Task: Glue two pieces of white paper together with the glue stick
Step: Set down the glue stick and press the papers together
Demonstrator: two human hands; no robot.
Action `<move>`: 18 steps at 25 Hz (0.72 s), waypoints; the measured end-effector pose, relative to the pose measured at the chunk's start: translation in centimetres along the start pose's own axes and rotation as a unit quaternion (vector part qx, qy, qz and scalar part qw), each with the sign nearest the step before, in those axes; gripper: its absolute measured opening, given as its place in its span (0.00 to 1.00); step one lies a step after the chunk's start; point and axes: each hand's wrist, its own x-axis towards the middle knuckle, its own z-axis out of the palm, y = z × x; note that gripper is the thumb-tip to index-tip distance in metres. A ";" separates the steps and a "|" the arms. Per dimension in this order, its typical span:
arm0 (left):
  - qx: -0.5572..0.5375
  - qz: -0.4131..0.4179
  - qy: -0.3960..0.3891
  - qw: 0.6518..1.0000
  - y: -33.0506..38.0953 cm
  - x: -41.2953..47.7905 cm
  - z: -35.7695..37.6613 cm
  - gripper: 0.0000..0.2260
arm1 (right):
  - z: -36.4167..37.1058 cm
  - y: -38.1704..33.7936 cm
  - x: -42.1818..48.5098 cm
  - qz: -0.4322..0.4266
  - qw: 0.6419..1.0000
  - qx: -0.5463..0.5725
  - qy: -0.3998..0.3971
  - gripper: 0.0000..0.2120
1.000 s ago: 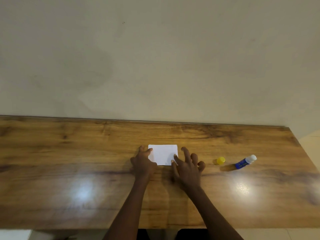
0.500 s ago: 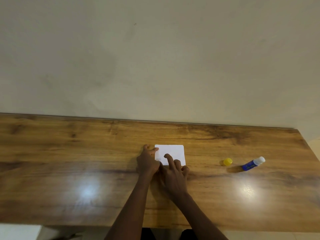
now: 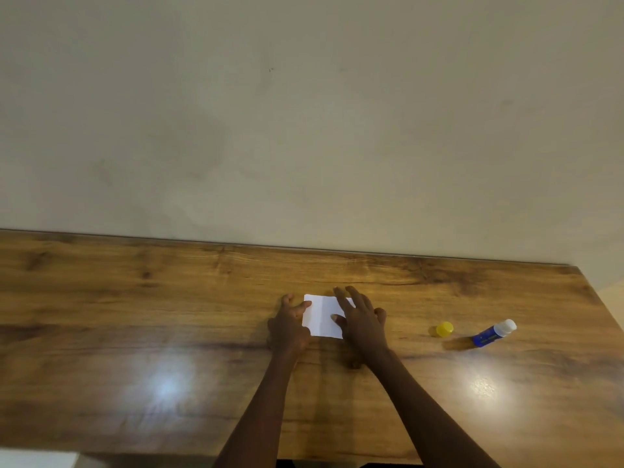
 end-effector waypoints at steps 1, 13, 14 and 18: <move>0.002 0.000 -0.002 1.000 0.0 0.0 0.0 0.22 | -0.5 0.0 0.6 0.007 1.000 -0.009 -0.010 0.27; -0.054 0.041 -0.050 0.996 -0.5 -0.6 -0.9 0.26 | -4.0 1.0 1.1 0.101 0.979 0.175 -0.040 0.10; -0.090 0.034 -0.060 0.994 -0.6 -0.6 -1.2 0.27 | -4.3 1.1 1.0 0.136 0.956 0.260 0.000 0.09; -0.119 0.020 -0.077 0.990 -0.6 -0.8 -1.6 0.29 | -4.0 0.8 1.3 0.232 0.870 0.423 0.104 0.07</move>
